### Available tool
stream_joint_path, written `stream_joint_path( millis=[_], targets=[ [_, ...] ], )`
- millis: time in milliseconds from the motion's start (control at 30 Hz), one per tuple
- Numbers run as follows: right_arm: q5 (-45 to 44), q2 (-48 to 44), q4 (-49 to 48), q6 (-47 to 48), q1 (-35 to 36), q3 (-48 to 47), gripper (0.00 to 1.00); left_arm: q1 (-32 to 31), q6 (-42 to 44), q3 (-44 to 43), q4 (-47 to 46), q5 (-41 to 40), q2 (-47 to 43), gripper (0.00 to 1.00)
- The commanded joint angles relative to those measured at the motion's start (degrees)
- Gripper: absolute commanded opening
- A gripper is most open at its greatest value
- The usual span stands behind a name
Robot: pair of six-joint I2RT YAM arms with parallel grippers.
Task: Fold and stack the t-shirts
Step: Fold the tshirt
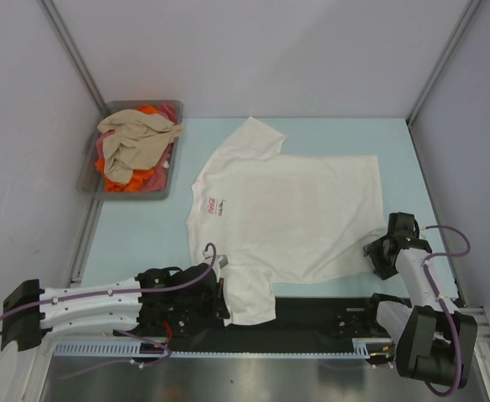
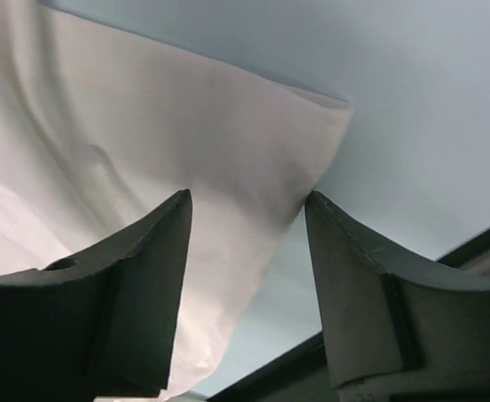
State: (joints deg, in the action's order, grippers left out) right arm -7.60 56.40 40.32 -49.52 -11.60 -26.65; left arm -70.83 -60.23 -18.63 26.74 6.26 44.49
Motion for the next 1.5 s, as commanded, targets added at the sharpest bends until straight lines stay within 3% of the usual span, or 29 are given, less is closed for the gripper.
stream_joint_path(
  millis=[0,133,200,467,767,1000,1467],
  targets=[
    [1.71,0.46,-7.18,-0.76,-0.18,3.01,0.59,0.69,1.78,0.26,-2.4,1.21,-0.63,0.0],
    [2.93,-3.3,-7.8,-0.4,-0.18,3.89,0.26,0.87,1.61,0.44,-2.22,1.21,-1.42,0.0],
    [3.55,-6.55,-7.1,-0.4,-0.18,4.41,0.0,0.87,1.34,-0.17,-1.26,0.86,-2.12,0.0],
    [1.98,-20.79,13.28,-3.92,-0.1,-2.95,0.0,0.95,2.83,-16.14,16.66,-8.87,-4.24,0.0],
    [10.23,-25.72,19.98,-1.99,-0.01,-6.12,0.0,2.18,8.1,-28.55,25.29,-12.5,1.82,0.0],
    [5.06,-24.94,19.72,-4.19,1.66,-9.89,0.0,12.62,17.24,-35.76,27.75,-13.21,5.86,0.01],
    [5.22,-6.05,6.01,-2.43,1.75,-15.17,0.0,36.63,35.7,-49.03,21.16,-4.51,23.08,0.0]
  ],
)
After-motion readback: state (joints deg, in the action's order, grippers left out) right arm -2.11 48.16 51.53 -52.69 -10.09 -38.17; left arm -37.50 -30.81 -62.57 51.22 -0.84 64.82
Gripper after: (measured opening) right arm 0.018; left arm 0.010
